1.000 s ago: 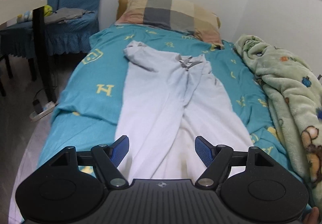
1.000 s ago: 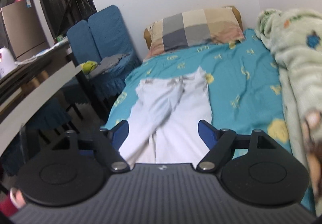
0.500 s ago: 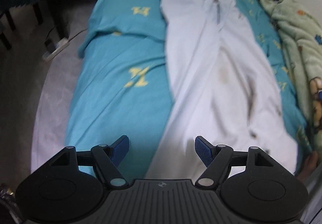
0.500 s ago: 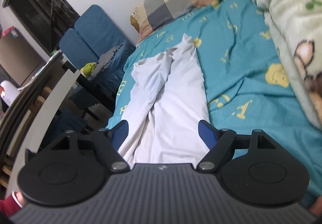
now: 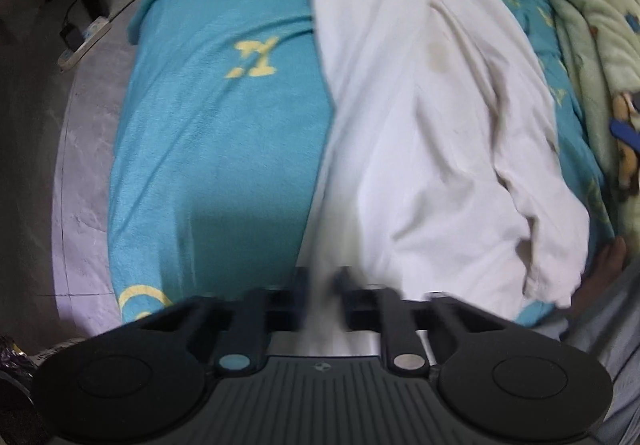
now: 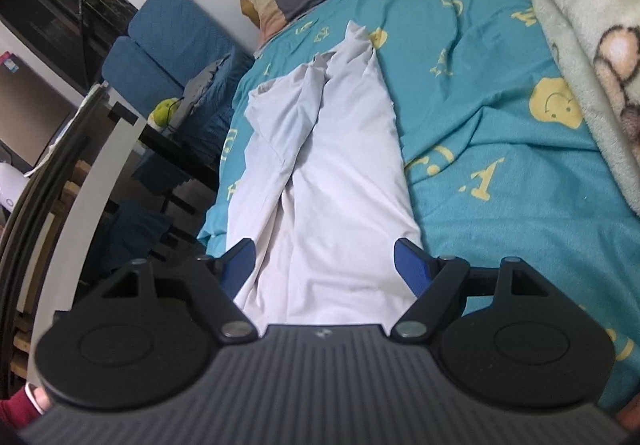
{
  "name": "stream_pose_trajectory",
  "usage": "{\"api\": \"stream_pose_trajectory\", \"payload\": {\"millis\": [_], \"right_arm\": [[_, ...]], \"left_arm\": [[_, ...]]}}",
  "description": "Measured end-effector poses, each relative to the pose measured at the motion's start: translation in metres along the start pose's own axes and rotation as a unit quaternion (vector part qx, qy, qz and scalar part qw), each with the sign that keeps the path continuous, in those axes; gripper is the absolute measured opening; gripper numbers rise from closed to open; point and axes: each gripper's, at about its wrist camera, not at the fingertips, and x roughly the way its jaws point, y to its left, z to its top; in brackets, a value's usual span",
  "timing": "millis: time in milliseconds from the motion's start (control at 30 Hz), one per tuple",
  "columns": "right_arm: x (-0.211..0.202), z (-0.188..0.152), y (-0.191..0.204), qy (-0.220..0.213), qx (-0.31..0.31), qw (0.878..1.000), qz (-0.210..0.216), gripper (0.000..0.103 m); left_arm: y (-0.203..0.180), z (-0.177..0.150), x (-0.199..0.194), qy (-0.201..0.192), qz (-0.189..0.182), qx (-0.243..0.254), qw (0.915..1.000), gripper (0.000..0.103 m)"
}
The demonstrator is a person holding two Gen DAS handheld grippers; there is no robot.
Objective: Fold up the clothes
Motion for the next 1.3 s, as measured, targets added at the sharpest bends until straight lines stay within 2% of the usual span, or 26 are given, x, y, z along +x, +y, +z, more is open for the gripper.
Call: {"api": "stream_pose_trajectory", "payload": {"millis": [133, 233, 300, 400, 500, 533, 567, 633, 867, 1000, 1033, 1100, 1133, 1167, 1233, 1300], "right_arm": [[-0.002, -0.002, -0.002, -0.001, 0.006, 1.000, 0.004, 0.078], [-0.002, 0.001, -0.010, -0.017, 0.023, 0.999, -0.030, 0.078], [0.000, 0.002, -0.017, -0.015, 0.043, 0.998, -0.031, 0.079], [0.005, 0.003, -0.025, -0.002, 0.061, 0.998, -0.032, 0.079], [0.007, 0.001, -0.027, 0.007, 0.060, 0.997, -0.039, 0.079], [0.007, 0.001, -0.028, 0.010, 0.060, 0.997, -0.038, 0.079], [0.008, 0.001, -0.029, 0.013, 0.061, 0.997, -0.037, 0.079], [0.009, 0.000, -0.030, 0.020, 0.067, 0.997, -0.032, 0.079], [0.013, 0.000, -0.028, 0.029, 0.069, 0.997, -0.017, 0.079], [0.012, 0.000, -0.031, 0.031, 0.077, 0.997, -0.011, 0.079], [0.013, 0.000, -0.030, 0.032, 0.077, 0.996, -0.009, 0.079], [0.013, 0.000, -0.030, 0.033, 0.078, 0.996, -0.003, 0.079], [0.013, 0.000, -0.030, 0.034, 0.078, 0.996, -0.004, 0.079], [0.014, 0.000, -0.029, 0.035, 0.077, 0.996, -0.004, 0.079], [0.014, -0.001, -0.029, 0.037, 0.076, 0.996, -0.006, 0.079], [0.014, -0.001, -0.029, 0.037, 0.074, 0.997, -0.008, 0.079]], "left_arm": [[-0.046, -0.002, -0.035, -0.027, 0.021, 0.058, 0.9977, 0.003], [-0.090, 0.002, -0.058, -0.054, 0.026, 0.079, 0.9951, 0.003], [-0.117, 0.005, -0.053, -0.061, 0.029, 0.085, 0.9941, 0.003], [-0.142, 0.002, -0.025, -0.052, 0.029, 0.085, 0.9945, 0.004], [-0.148, -0.005, 0.001, -0.031, 0.032, 0.093, 0.9946, 0.009], [-0.147, -0.008, 0.006, -0.026, 0.029, 0.100, 0.9942, 0.021], [-0.146, -0.011, 0.008, -0.022, 0.024, 0.109, 0.9936, 0.039], [-0.142, -0.015, 0.007, -0.017, 0.016, 0.124, 0.9920, 0.054], [-0.113, -0.018, 0.000, -0.009, 0.004, 0.154, 0.9880, 0.081], [-0.097, -0.020, -0.005, -0.004, -0.004, 0.171, 0.9852, 0.080], [-0.093, -0.020, -0.006, -0.003, -0.005, 0.176, 0.9844, 0.076], [-0.085, -0.021, -0.008, 0.000, -0.009, 0.184, 0.9828, 0.055], [-0.081, -0.022, -0.009, 0.001, -0.011, 0.189, 0.9820, 0.030], [-0.083, -0.024, -0.010, 0.004, -0.023, 0.192, 0.9811, 0.013], [-0.097, -0.031, -0.015, -0.002, -0.058, 0.200, 0.9781, 0.013], [-0.117, -0.038, -0.018, -0.013, -0.078, 0.199, 0.9767, 0.013]]}}
